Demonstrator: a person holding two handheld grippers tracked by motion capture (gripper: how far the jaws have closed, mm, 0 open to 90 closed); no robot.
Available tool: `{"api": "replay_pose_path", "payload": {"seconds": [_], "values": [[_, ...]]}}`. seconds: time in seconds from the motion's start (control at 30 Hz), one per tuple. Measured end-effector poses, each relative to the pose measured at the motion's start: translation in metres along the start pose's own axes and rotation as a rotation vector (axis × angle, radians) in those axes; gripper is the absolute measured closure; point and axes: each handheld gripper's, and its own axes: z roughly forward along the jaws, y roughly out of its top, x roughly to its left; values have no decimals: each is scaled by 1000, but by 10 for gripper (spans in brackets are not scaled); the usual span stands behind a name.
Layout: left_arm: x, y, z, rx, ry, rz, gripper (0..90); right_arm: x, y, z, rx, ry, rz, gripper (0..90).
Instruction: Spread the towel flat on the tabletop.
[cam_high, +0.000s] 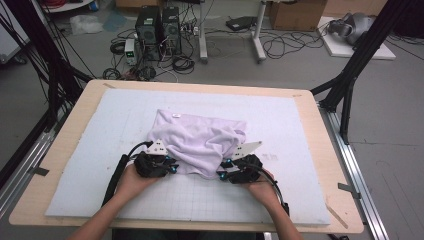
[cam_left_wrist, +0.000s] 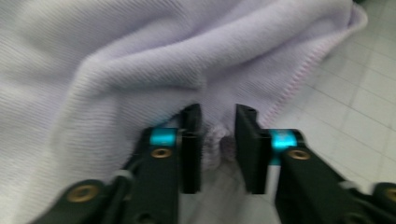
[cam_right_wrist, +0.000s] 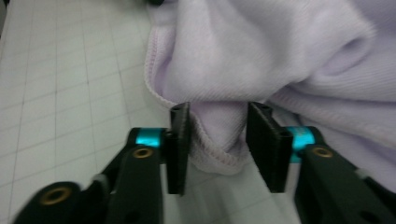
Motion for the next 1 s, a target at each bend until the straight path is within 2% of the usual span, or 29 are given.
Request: {"api": "replay_pose_path", "payload": {"seconds": [0.1,0.2,0.3,0.43,0.53,0.6,0.63,0.67,0.73,0.77,0.83,0.9,1.0], "values": [[0,0,-4,6,-8,-2,841,2,0,2,11,12,-6,771],[-4,0,-15,3,-8,13,849,2,0,-1,9,34,8,788],[-12,-2,-33,-15,-7,36,850,11,3,-11,0,29,-11,791],[-33,-8,-65,-39,-30,68,850,33,8,-31,-47,39,-43,794],[-49,-9,-83,-42,-33,108,850,53,11,-39,-45,56,-75,796],[-58,-11,-98,-43,-56,138,850,68,12,-46,-48,75,-92,796],[-62,-11,-105,-57,-74,132,849,76,12,-50,-51,83,-103,796],[-64,-13,-111,-74,-102,143,846,84,13,-55,-58,97,-116,794],[-65,-15,-119,-102,-122,149,802,97,15,-64,-92,144,-157,768],[-64,-16,-121,-105,-125,147,739,102,16,-69,-109,155,-170,730],[-58,-18,-117,-110,-107,133,646,103,18,-76,-135,144,-176,662],[-52,-21,-110,-104,-97,115,617,96,16,-77,-126,104,-173,631],[-41,-28,-90,-75,-80,100,612,75,7,-67,-89,35,-140,617]]}}
